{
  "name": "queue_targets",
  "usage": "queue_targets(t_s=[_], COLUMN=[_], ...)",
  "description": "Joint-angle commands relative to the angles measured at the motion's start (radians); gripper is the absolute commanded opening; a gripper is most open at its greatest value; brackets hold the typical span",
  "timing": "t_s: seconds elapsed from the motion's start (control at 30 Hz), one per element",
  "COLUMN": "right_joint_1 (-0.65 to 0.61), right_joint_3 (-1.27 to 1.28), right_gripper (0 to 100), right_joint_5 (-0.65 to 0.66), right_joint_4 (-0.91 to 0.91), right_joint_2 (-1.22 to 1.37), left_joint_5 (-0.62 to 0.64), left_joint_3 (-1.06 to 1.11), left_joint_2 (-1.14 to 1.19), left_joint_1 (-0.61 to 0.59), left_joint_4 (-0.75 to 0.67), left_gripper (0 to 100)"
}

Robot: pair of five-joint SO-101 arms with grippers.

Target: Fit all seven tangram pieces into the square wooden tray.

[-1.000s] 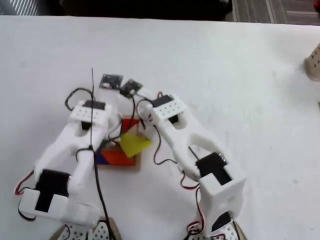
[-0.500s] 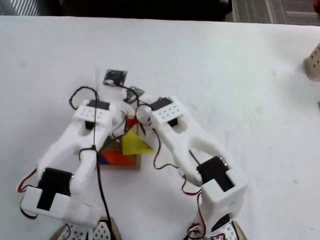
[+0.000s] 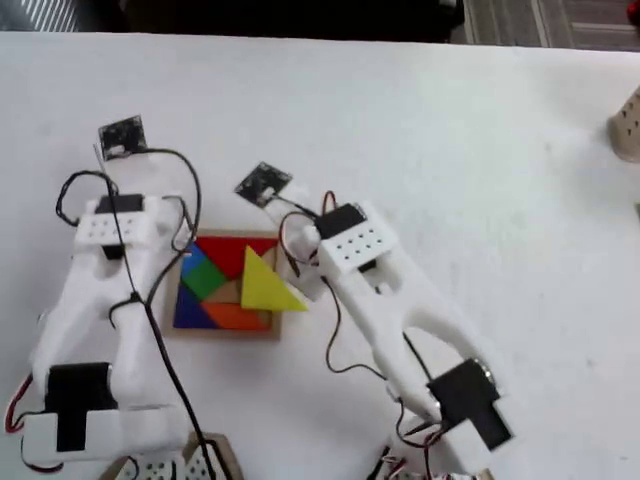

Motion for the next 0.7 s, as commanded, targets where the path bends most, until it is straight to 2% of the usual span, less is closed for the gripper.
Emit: queue_targets(t_s=[0.0, 0.13, 0.27, 0.4, 0.47, 0.67], right_joint_1=[-0.008, -0.01, -0.01, -0.016, -0.016, -0.013], right_joint_3=[0.023, 0.064, 0.101, 0.112, 0.112, 0.132], right_gripper=[1.8, 1.8, 2.0, 2.1, 2.1, 2.0], right_joint_5=[-0.028, -0.074, -0.308, -0.577, -0.666, -0.66], right_joint_4=[-0.039, -0.124, -0.223, -0.285, -0.289, -0.292], right_joint_2=[-0.082, -0.085, -0.085, -0.084, -0.084, -0.082], left_joint_5=[0.015, 0.034, 0.153, 0.181, 0.181, 0.178], left_joint_3=[0.0, 0.018, 0.035, 0.037, 0.037, 0.037], left_joint_2=[-0.079, -0.108, -0.111, -0.111, -0.111, -0.11], left_joint_1=[-0.054, -0.139, -0.193, -0.214, -0.217, -0.217], left_joint_4=[-0.008, -0.051, -0.092, -0.101, -0.101, -0.101], left_gripper=[2, 2, 2, 2, 2, 2])
